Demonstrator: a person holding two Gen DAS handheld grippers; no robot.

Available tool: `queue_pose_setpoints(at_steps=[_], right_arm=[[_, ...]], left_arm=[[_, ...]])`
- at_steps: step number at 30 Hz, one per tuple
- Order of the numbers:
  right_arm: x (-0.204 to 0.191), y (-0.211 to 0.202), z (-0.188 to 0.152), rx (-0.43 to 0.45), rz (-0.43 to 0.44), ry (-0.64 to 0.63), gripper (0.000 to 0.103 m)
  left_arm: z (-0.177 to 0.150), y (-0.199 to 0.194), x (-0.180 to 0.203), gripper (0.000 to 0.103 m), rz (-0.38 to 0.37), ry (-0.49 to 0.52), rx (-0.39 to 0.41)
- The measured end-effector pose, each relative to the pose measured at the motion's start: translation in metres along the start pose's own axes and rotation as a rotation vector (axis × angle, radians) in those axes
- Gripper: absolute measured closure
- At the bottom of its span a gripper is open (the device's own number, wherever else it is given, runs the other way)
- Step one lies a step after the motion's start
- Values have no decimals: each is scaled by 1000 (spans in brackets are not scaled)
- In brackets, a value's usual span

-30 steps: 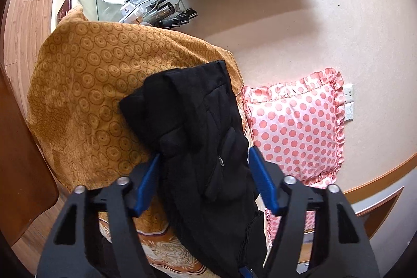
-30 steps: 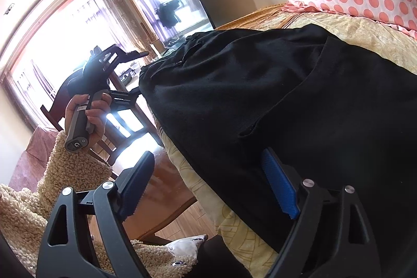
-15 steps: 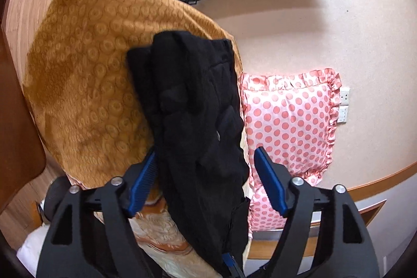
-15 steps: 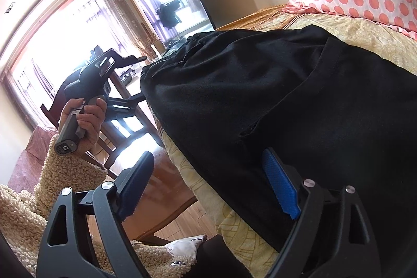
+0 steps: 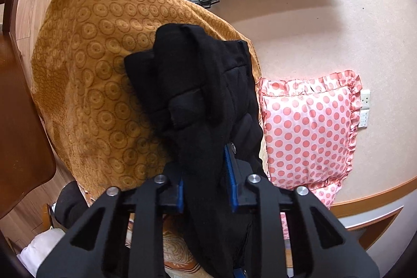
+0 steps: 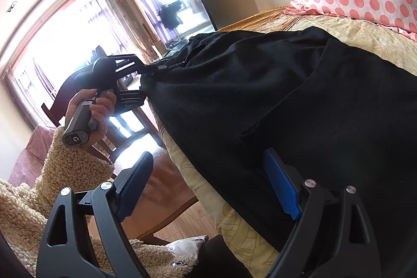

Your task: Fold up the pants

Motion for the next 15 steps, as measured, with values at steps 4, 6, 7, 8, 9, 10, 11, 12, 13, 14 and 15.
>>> queue_pose_setpoints(at_steps=[4,6,7,8,9,10,11,12,13,14,15], right_arm=[[0,-12,2,21,10,18,15],[1,-25,2,45,9,18,15],[2,-33,2,61,4,19,15],[3,-40,2,76,-2,21,15],[5,-48,2,93,-10,25,14],[9,-58,1,112,-22,31,11],[12,-64,0,126,-29,37,10],[16,-74,-1,143,-41,45,10],[20,-82,-2,158,-54,55,10],[24,-90,-3,173,-68,65,10],[29,-99,-5,189,-86,78,10]], left_arm=[[-6,-8,22,87,29,139,53],[-11,-14,41,87,21,215,84],[-13,-17,52,87,15,255,98],[-18,-20,65,88,9,308,113],[-23,-24,76,88,4,352,124],[-29,-26,89,88,-8,401,131],[-35,-28,101,88,-20,443,133],[-45,-29,117,88,-38,498,134],[-55,-30,131,88,-57,549,132],[-64,-30,144,88,-74,587,127],[-76,-30,158,88,-100,633,116]])
Point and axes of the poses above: each gripper's, at about its wrist camera, not at the fingertips, and y roughly the way its jaws point, x to its right, z to its top, the point moved 1 cm from there along y, roughly the way its jaws point, and after that the axes turned 8 degrees about x, right-handed, at the moved point
